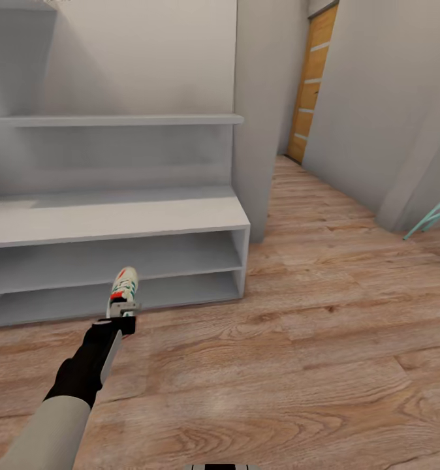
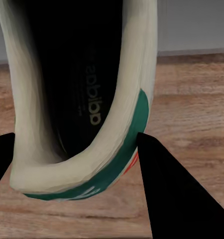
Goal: Pick up the two gym shoes and the two sandals from the corridor floor and place them onto the hallstand (shoe rack) in the corridor, making sure they are on the rack and not on the floor. Arrange them so the two gym shoes are next to each other and the two sandals are next to each other.
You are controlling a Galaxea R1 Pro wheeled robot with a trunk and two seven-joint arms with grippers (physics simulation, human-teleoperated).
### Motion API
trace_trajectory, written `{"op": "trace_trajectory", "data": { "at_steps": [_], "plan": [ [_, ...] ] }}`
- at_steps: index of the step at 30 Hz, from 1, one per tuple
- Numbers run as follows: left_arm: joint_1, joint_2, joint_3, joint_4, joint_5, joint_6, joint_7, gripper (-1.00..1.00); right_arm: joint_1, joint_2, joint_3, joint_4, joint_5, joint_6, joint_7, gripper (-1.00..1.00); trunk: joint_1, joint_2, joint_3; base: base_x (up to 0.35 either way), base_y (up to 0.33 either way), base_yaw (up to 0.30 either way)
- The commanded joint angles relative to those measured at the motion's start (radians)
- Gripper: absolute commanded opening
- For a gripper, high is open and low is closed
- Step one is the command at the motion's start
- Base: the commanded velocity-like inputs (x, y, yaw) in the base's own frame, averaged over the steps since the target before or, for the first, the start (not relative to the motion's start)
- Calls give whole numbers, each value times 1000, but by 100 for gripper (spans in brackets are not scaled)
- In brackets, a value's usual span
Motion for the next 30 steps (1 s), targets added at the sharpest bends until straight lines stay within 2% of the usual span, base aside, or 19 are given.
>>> {"op": "trace_trajectory", "data": {
  "at_steps": [1, 7, 11, 18, 30],
  "plan": [
    [1, -1, 0, -2, -11, 5, -3, -100, -1, 0, -4, 1, -3, -2, 7, -100, 0, 0, -1, 0, 0, 266],
    [3, -3, -2, -2, -10, 3, -1, -100, -1, 0, -4, 1, -2, -2, 7, -100, 0, 0, -1, 29, 0, 266],
    [4, -4, -4, -2, -10, 3, 0, -100, -1, 0, -4, 1, -2, -2, 7, -100, 0, 0, -1, 233, 0, 144],
    [3, -6, -7, -2, -6, 3, -1, -100, -1, 0, -4, 2, -1, -2, 7, -100, 0, 0, -1, 310, -48, 21],
    [2, -6, -9, -2, -5, 3, -2, -100, -1, 0, -4, 4, -1, -2, 7, -100, 0, 0, -1, 234, -196, 0]
  ]
}}
